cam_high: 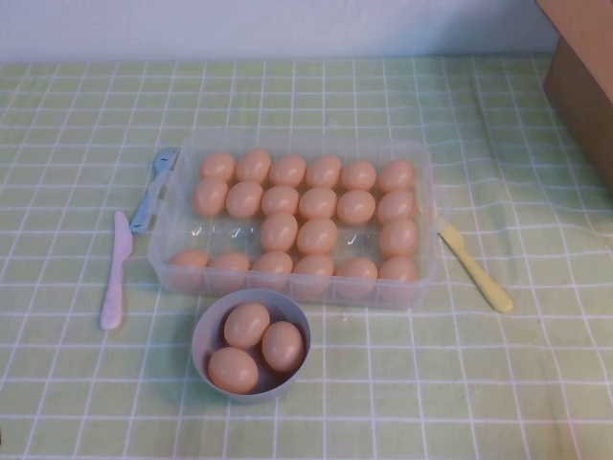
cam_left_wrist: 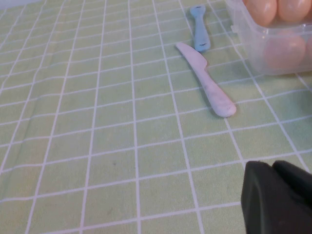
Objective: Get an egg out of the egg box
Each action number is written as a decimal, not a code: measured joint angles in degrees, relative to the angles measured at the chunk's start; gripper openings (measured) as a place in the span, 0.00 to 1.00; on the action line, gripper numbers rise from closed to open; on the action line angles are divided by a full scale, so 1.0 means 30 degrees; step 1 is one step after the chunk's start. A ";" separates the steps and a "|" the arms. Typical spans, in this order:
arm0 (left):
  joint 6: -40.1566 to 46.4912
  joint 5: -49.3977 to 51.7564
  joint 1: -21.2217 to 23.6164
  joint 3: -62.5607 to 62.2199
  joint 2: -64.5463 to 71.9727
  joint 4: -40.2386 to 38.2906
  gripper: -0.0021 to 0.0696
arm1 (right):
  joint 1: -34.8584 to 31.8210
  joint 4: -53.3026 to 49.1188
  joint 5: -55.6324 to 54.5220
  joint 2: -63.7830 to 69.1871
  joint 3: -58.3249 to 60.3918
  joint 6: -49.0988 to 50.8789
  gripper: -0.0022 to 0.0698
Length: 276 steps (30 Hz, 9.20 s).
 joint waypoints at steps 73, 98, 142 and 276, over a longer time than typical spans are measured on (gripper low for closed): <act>0.0000 0.0000 0.0000 0.0000 0.0000 0.0000 0.02 | 0.0000 1.3804 -0.5263 0.0000 0.0000 -0.0032 0.01; 0.0000 0.0000 0.0000 0.0000 0.0000 0.0000 0.02 | 0.0000 0.6482 1.0190 1.8717 -1.4803 -0.0032 0.01; 0.0000 0.0000 0.0000 0.0000 0.0000 0.0000 0.02 | 0.7386 -0.0957 1.5359 3.8838 -3.5436 0.5765 0.68; 0.0000 0.0000 0.0000 0.0000 0.0000 0.0000 0.02 | 0.7386 -0.3225 1.3682 4.0617 -3.6355 0.5920 0.58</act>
